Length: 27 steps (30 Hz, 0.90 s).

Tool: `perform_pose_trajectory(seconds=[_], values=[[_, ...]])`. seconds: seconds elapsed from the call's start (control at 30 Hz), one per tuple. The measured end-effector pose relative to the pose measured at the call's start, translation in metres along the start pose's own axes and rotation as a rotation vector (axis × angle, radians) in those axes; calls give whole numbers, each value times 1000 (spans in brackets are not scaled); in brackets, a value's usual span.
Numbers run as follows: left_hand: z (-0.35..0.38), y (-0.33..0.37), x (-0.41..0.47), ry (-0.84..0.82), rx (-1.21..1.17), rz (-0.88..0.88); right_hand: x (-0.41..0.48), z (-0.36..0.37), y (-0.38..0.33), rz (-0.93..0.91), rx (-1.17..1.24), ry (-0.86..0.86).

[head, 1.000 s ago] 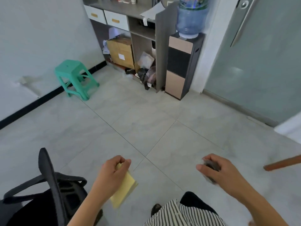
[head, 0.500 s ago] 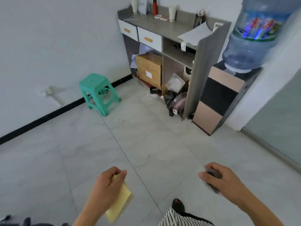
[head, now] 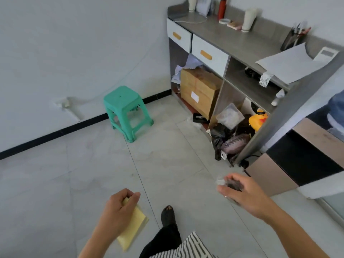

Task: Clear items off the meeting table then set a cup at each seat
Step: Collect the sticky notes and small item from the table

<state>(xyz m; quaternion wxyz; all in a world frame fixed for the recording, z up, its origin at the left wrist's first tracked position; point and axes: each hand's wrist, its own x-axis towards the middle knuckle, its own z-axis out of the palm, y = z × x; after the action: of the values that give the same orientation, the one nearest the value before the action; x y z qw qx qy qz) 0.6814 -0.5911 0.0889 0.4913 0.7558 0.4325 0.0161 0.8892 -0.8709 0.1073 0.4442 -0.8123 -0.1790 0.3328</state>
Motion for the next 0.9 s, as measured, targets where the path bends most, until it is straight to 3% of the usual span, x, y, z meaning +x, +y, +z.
perform_pose_trajectory(seconds=[0.23, 0.47, 0.63, 0.9], values=[[-25, 118, 163, -113, 174, 136, 106, -41, -59, 54, 120, 151], [22, 200, 292, -203, 256, 224, 211, -91, -60, 154, 265, 194], [41, 260, 384, -183, 265, 240, 320, -146, -69, 159, 205, 231], [51, 345, 505, -120, 220, 244, 485, -220, -146, 26, 7, 208]])
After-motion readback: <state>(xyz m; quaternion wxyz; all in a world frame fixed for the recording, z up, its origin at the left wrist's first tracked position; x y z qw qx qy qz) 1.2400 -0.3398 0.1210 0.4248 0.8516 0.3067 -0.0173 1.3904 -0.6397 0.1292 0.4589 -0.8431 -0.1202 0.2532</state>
